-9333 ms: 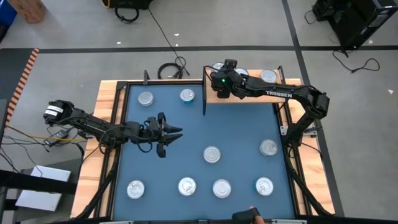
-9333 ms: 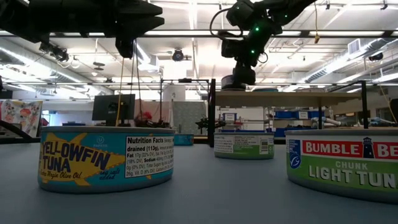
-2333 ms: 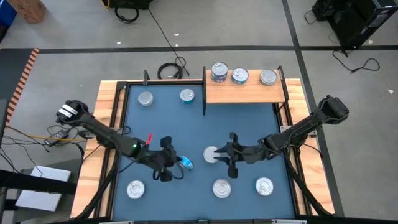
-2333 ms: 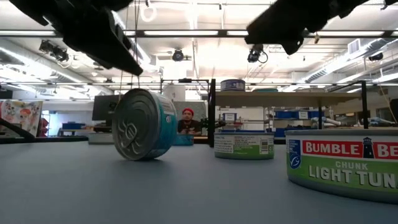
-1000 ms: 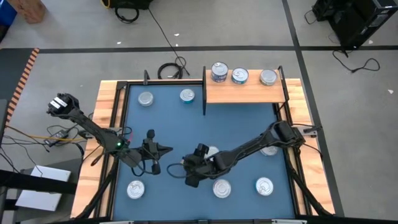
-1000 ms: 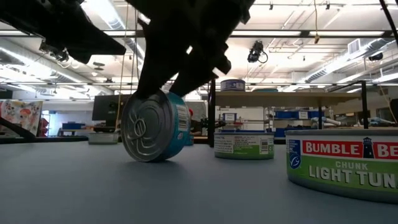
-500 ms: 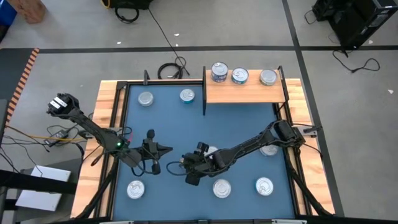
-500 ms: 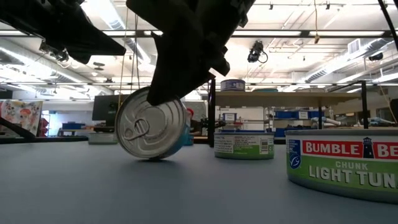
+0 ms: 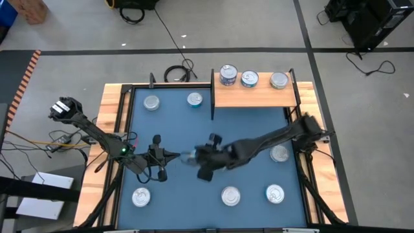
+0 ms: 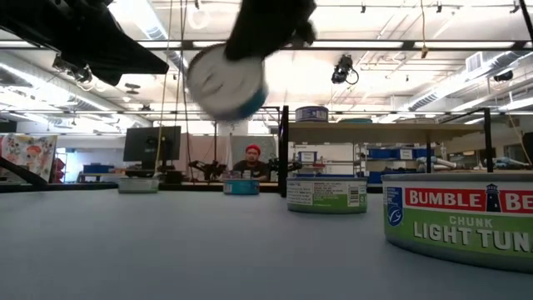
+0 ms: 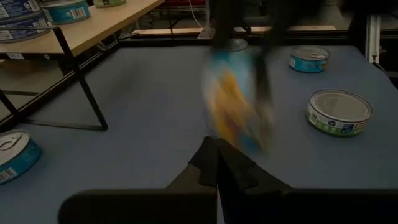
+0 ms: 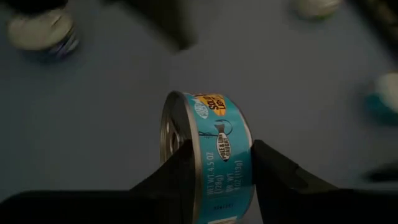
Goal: Stack canned seafood by type on shelf
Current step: Stack the center light blue tuna can on top of the light blue tuna can on the shelf
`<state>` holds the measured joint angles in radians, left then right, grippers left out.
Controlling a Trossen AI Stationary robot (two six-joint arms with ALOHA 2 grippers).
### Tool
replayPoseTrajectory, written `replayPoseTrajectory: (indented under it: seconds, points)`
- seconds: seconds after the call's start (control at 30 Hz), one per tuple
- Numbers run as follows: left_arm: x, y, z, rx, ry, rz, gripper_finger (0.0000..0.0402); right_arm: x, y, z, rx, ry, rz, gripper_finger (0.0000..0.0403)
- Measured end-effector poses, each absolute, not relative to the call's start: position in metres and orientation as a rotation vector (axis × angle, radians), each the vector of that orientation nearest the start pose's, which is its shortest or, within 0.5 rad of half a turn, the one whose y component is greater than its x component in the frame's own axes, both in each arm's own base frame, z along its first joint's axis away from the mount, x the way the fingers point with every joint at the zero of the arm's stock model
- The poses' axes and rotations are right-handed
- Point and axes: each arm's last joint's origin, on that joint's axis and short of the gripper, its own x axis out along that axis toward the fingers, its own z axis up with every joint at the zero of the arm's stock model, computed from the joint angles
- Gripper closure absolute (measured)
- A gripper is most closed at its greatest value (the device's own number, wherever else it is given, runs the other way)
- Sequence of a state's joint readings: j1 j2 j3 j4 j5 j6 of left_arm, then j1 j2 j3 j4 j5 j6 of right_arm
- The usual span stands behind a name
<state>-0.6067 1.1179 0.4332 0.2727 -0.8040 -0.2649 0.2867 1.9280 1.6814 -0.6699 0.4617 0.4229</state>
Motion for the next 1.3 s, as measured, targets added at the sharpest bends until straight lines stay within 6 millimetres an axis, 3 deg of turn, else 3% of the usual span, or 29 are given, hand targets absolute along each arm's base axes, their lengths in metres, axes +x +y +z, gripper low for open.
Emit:
replayPoseTrajectory:
  seconds: [0.1,0.3,0.4,0.5,0.67,0.83,1.07,1.3]
  points:
    - [0.187,-0.104,0.197,0.006,0.285,0.234,0.0401,0.386,0.079,0.316,0.081,0.746,-0.397,0.0281]
    - [0.187,-0.104,0.197,0.006,0.285,0.233,0.0401,0.324,0.011,0.391,0.146,0.614,-0.596,0.0281]
    - [0.187,-0.104,0.197,0.006,0.285,0.234,0.0401,0.290,-0.023,0.416,0.191,0.554,-0.713,0.0281]
    - [0.187,-0.104,0.197,0.004,0.283,0.233,0.0401,0.260,-0.056,0.425,0.259,0.511,-0.808,0.0281]
    - [0.187,-0.104,0.198,0.003,0.281,0.232,0.0401,0.221,-0.102,0.414,0.417,0.465,-0.953,0.0281]
    - [0.187,-0.104,0.198,0.003,0.280,0.232,0.0401,0.201,-0.135,0.382,0.580,0.347,-1.046,0.0281]
    - [0.187,-0.104,0.198,0.004,0.281,0.232,0.0401,0.194,-0.153,0.330,0.736,0.172,-1.107,0.0281]
    - [0.187,-0.104,0.198,0.003,0.282,0.226,0.0401,0.190,-0.163,0.303,0.814,-0.048,-1.223,0.0281]
